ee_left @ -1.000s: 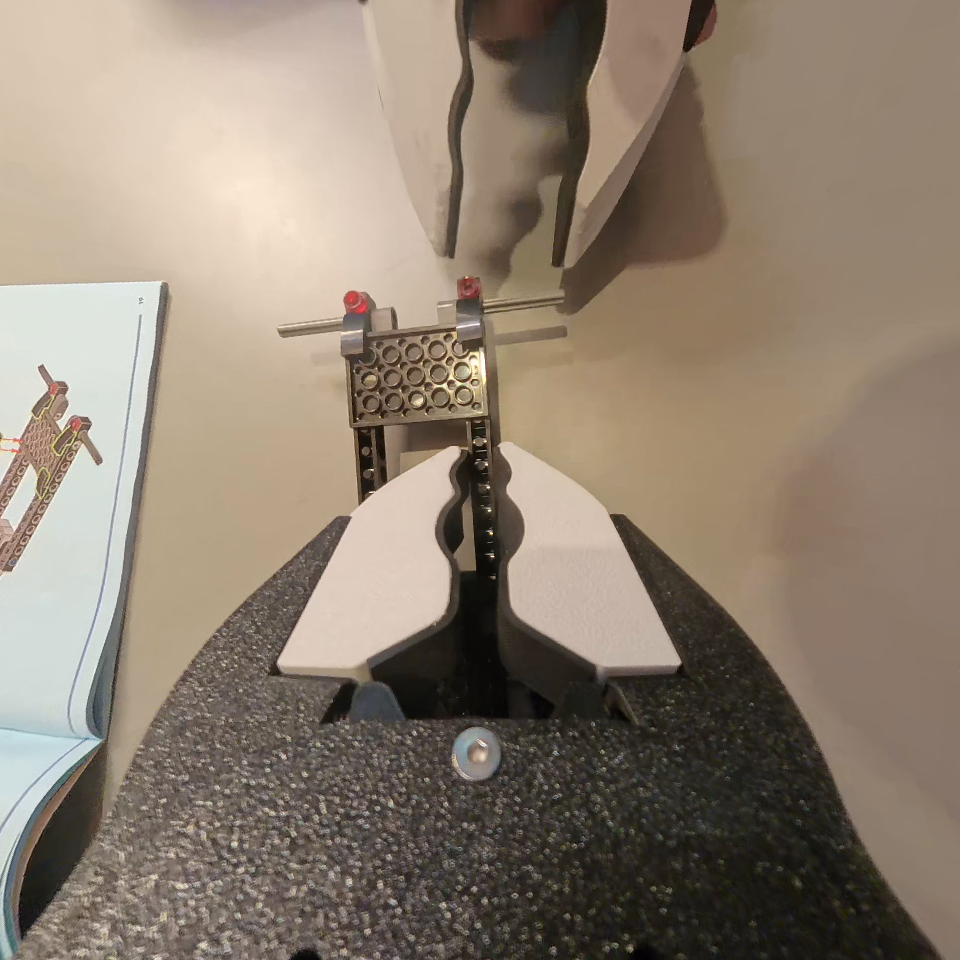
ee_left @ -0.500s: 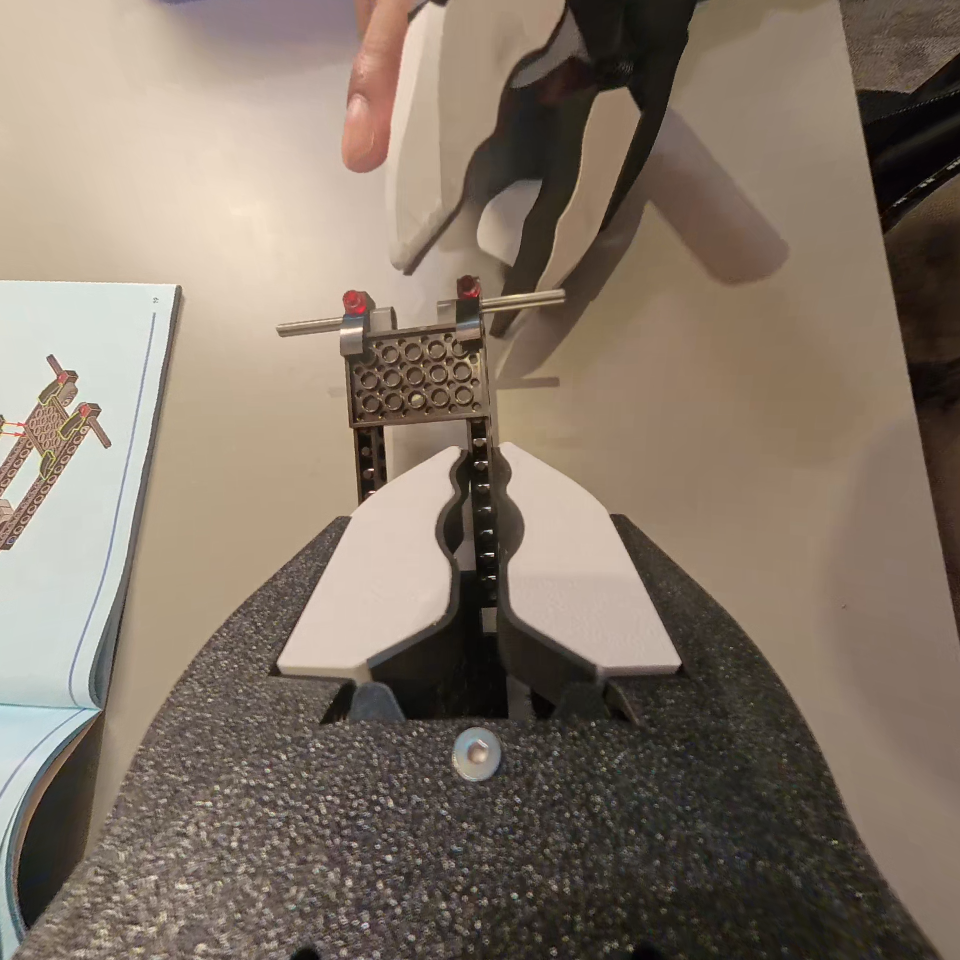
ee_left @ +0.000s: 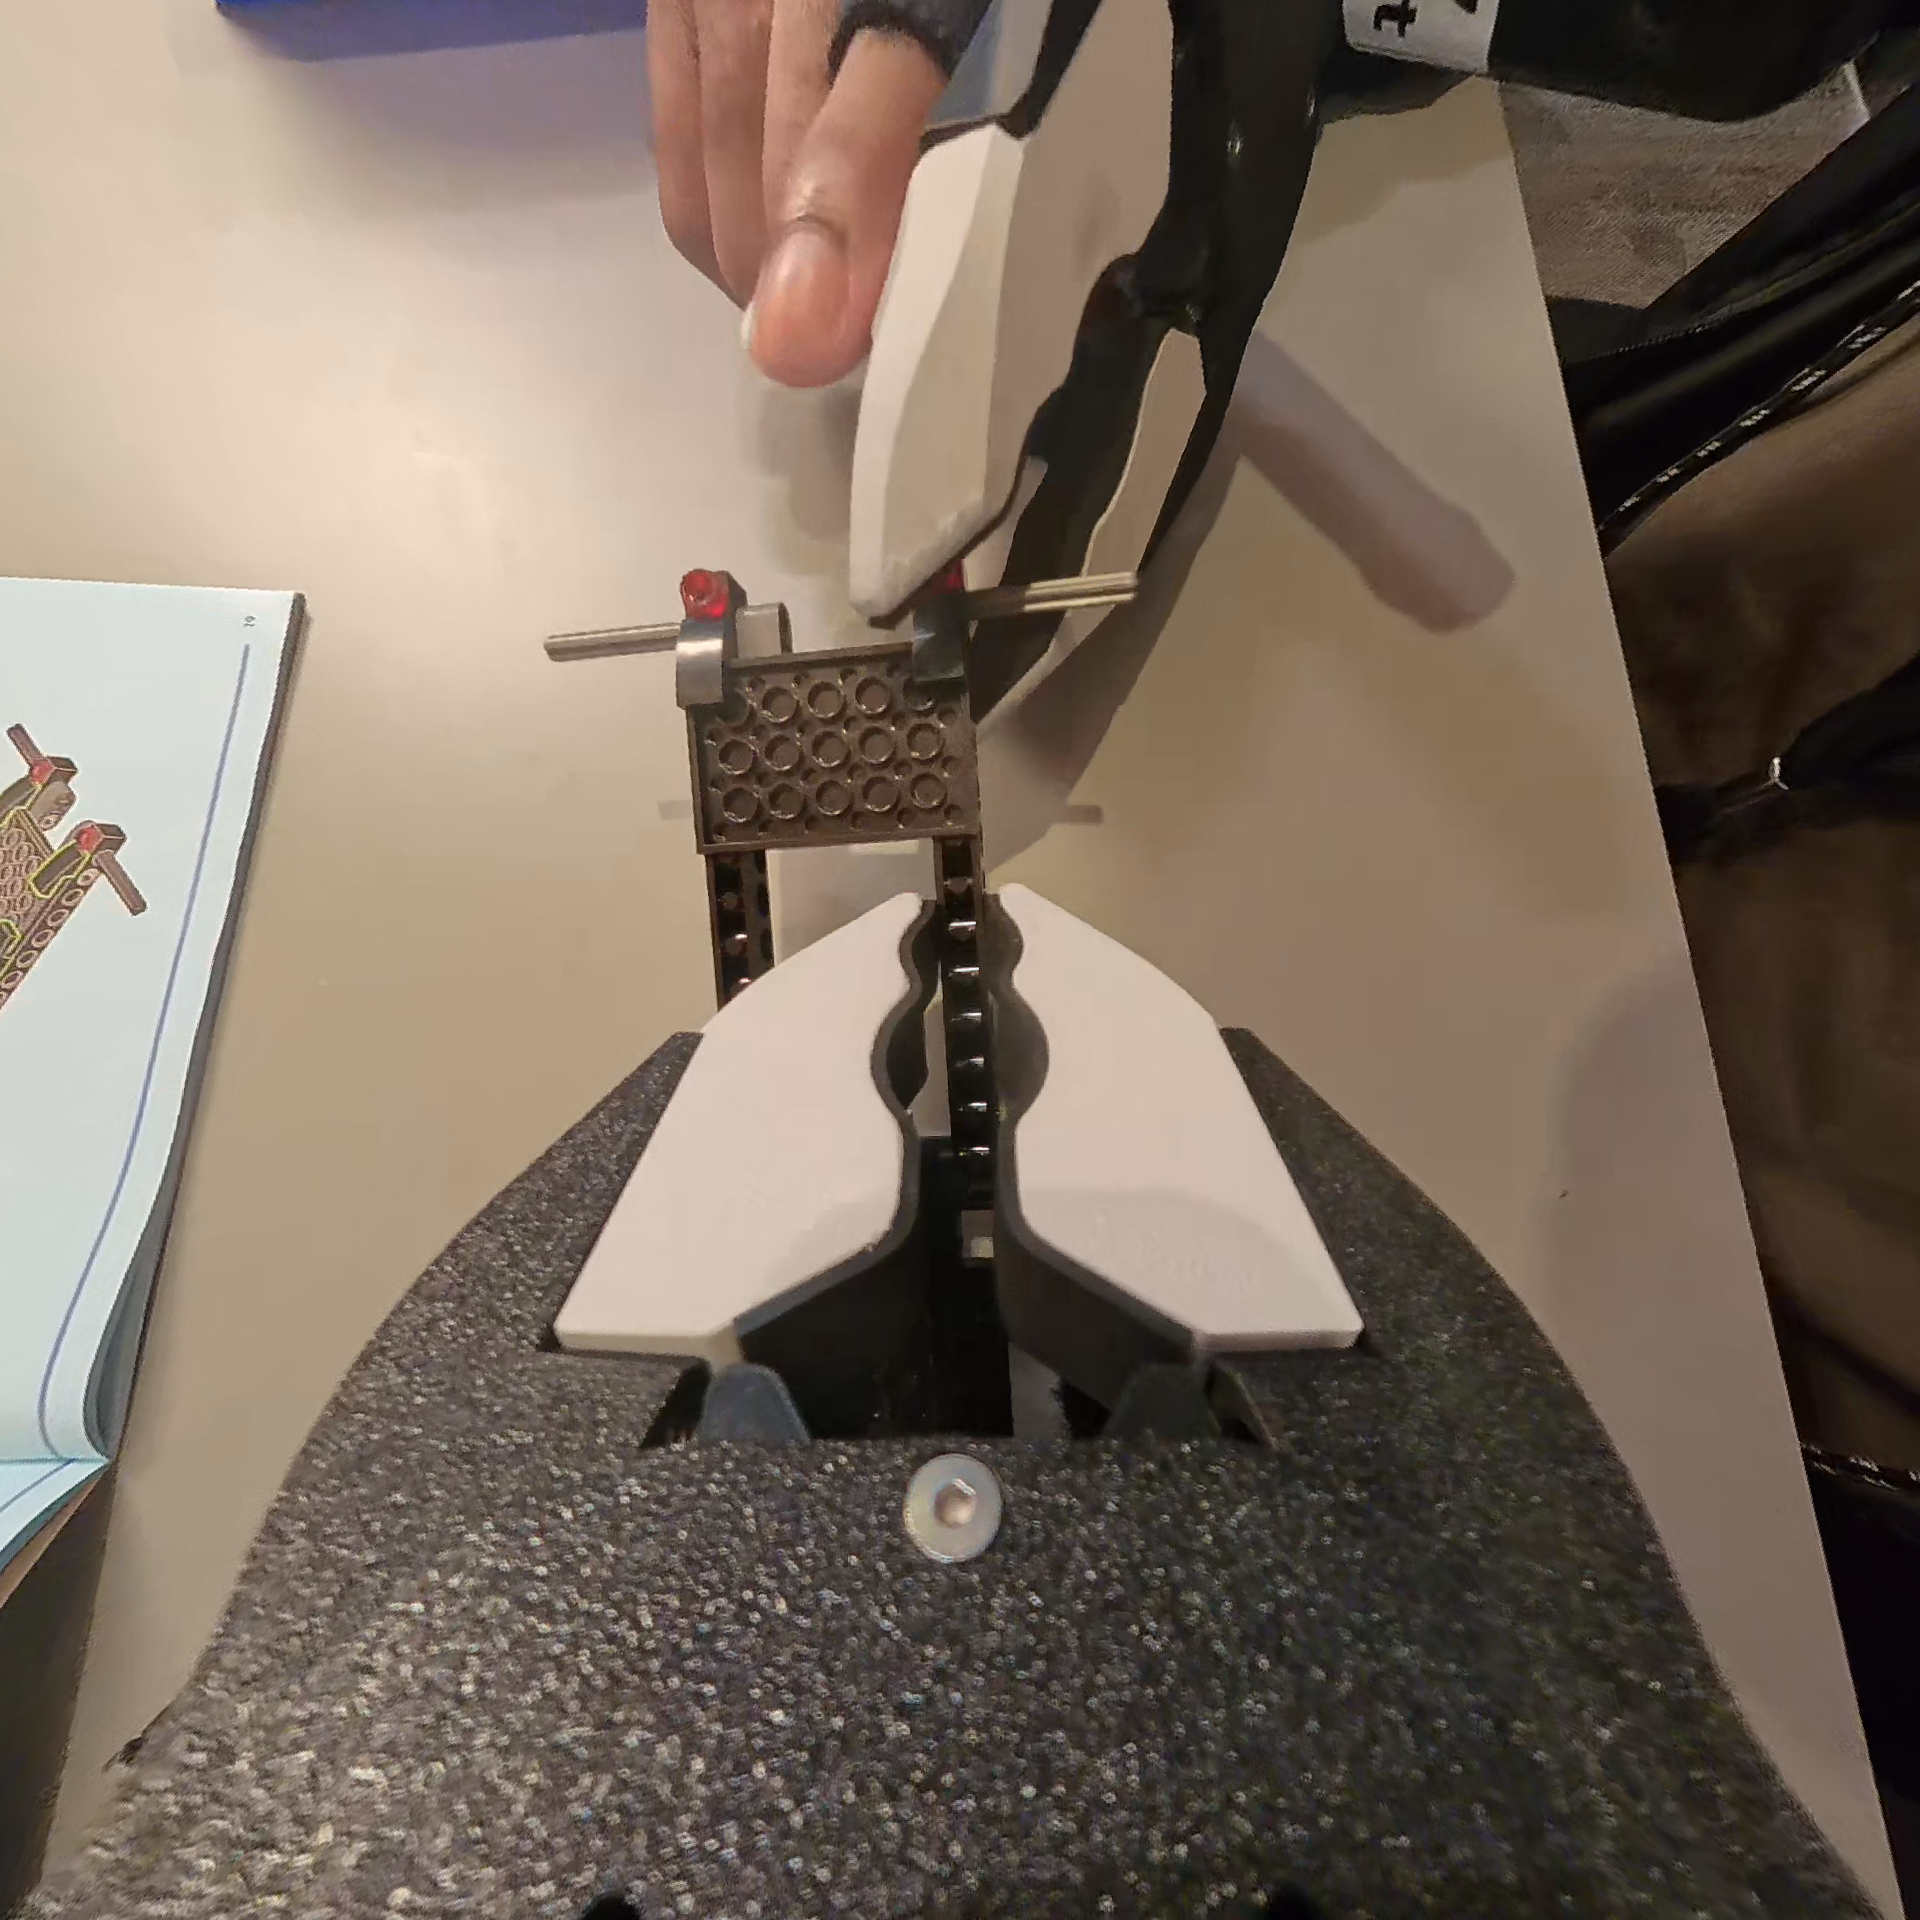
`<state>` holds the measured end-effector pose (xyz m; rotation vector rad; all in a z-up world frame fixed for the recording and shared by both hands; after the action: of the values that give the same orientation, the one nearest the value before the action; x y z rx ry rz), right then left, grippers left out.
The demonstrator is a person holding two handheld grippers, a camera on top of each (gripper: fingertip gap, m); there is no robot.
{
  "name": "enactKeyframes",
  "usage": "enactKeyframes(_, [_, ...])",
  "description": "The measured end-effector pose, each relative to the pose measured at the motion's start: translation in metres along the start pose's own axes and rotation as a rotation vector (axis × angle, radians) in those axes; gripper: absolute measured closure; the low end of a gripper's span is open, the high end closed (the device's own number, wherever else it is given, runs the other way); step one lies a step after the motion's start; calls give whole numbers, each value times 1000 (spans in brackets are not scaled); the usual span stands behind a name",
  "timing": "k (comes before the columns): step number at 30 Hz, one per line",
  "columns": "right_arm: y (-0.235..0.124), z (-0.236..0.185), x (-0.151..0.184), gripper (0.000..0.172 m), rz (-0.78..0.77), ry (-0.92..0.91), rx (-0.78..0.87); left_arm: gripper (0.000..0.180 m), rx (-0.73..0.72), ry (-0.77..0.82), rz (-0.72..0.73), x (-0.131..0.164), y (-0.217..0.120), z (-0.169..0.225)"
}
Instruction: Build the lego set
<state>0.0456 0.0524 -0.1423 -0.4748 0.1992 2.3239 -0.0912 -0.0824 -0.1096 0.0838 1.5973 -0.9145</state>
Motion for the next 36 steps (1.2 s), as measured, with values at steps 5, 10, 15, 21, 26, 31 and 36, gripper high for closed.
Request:
enactKeyframes(5, [1,-2,0,148,6,-12,-4,172,9,-17,7,1,0,-1])
enactKeyframes(10, [1,-5,0,151,3,-33,-18,173,35,-63,32,2,-2,-3])
enactKeyframes(15, [-1,-2,-2,152,31,43,-41,173,112,-165,68,4,-2,-5])
enactKeyframes(21, [2,-3,-3,152,23,86,-99,173,135,-174,35,8,1,-4])
enactKeyframes(26, [4,-2,-3,153,-2,136,-135,173,143,-173,20,10,2,-4])
enactKeyframes(31, [4,0,-2,153,-15,180,-141,173,135,-169,30,10,2,-4])
enactKeyframes(36, [6,9,4,153,-32,337,-85,158,17,-64,49,4,-1,-3])
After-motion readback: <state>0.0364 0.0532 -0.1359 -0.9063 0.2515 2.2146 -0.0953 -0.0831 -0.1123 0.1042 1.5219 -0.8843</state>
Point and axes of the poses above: each gripper's, where its closed fingertips meet, y out along the fingers, x out of its underside, z = x × y across the jaws, the point moved 10 cm from there along -y, back along the fingers, and after that the axes turned 15 degrees about z, right-handed, at the moved point
